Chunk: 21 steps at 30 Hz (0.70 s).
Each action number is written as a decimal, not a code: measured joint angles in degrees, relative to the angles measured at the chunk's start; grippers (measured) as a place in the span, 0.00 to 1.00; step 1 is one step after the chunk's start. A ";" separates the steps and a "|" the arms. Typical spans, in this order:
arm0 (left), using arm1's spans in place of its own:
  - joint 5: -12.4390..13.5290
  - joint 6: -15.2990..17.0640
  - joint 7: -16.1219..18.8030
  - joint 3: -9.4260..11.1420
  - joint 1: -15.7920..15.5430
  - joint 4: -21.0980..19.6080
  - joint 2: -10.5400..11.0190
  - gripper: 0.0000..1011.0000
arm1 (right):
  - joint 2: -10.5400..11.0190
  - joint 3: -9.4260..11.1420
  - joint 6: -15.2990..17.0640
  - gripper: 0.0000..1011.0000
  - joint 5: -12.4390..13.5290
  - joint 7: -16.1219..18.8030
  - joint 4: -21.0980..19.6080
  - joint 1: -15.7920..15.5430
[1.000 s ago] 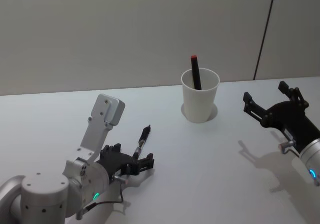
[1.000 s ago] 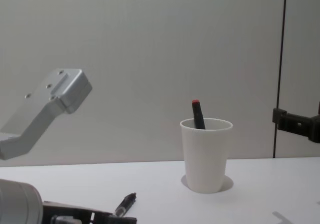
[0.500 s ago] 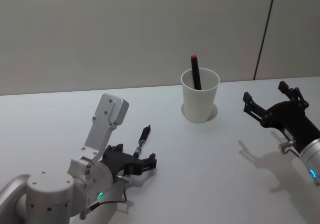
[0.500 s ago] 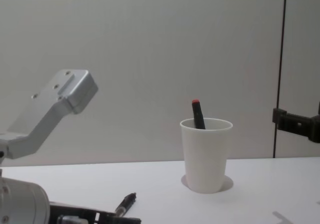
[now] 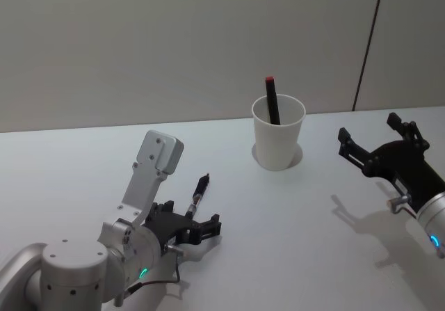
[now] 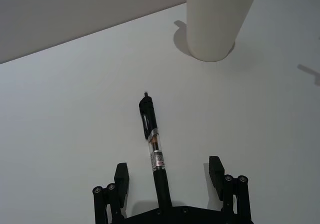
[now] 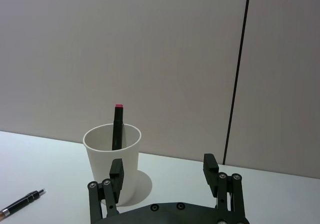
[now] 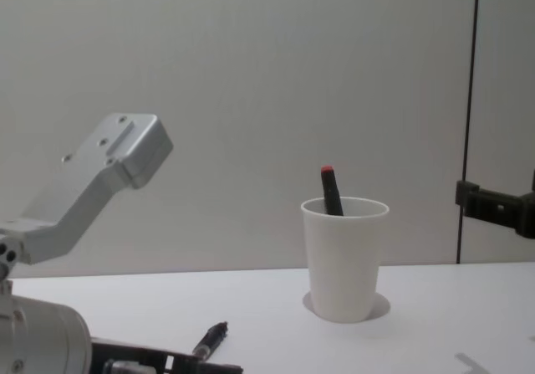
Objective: Place the pen into the pen holder.
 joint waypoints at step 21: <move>-0.33 1.36 0.11 -0.35 0.10 0.27 -1.25 0.99 | 0.00 0.00 0.00 0.99 0.00 0.00 0.00 0.00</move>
